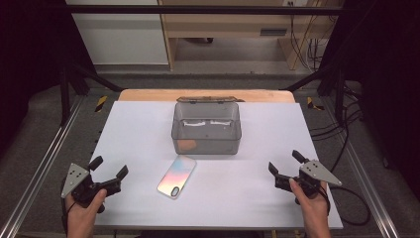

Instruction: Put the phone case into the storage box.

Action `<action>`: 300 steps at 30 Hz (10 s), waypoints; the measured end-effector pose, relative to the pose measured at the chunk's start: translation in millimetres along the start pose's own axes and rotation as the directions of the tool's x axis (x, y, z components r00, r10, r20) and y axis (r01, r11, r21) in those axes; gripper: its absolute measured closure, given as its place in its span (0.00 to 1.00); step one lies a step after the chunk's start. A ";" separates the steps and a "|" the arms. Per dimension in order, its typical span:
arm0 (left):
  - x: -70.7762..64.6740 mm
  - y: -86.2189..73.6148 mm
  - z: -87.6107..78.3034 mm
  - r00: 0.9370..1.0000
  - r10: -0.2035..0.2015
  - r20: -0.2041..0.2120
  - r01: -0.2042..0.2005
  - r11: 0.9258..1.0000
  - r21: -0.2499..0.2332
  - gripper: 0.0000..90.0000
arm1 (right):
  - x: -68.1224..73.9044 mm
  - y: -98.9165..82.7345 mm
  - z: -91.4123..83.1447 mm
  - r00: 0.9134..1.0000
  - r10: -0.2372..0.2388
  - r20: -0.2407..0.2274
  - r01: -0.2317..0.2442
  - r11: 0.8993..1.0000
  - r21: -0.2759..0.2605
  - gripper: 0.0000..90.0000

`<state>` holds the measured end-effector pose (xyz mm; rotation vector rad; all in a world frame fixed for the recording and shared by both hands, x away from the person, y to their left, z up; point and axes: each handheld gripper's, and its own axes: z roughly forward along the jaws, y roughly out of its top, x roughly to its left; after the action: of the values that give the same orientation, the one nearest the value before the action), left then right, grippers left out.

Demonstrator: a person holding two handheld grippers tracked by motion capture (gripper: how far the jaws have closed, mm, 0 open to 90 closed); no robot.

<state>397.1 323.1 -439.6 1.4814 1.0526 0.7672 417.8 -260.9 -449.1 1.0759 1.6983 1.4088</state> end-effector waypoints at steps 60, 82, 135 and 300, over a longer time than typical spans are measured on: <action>-93.7 -5.9 87.3 0.981 0.149 0.125 -0.191 0.859 0.476 0.30 | 17.6 -2.7 11.7 1.000 -0.003 0.018 -0.001 0.984 0.179 0.05; -80.6 -31.4 72.9 0.984 0.099 0.148 -0.166 0.810 0.563 1.00 | 17.3 -4.0 11.9 1.000 0.010 0.021 -0.014 0.980 0.196 0.06; -58.7 -10.4 33.0 0.999 0.035 0.006 -0.035 0.987 0.158 0.05 | 221.4 -20.5 110.0 0.991 -0.028 -0.133 0.098 0.829 0.551 0.09; -119.1 153.9 184.6 0.984 -0.147 0.100 0.109 0.944 0.312 0.90 | 27.4 3.0 11.6 0.994 -0.052 0.095 0.037 0.987 0.154 0.08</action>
<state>546.6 140.5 -312.0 1.6782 1.1998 0.4272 416.7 -231.1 -448.1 1.1631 1.7688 1.1934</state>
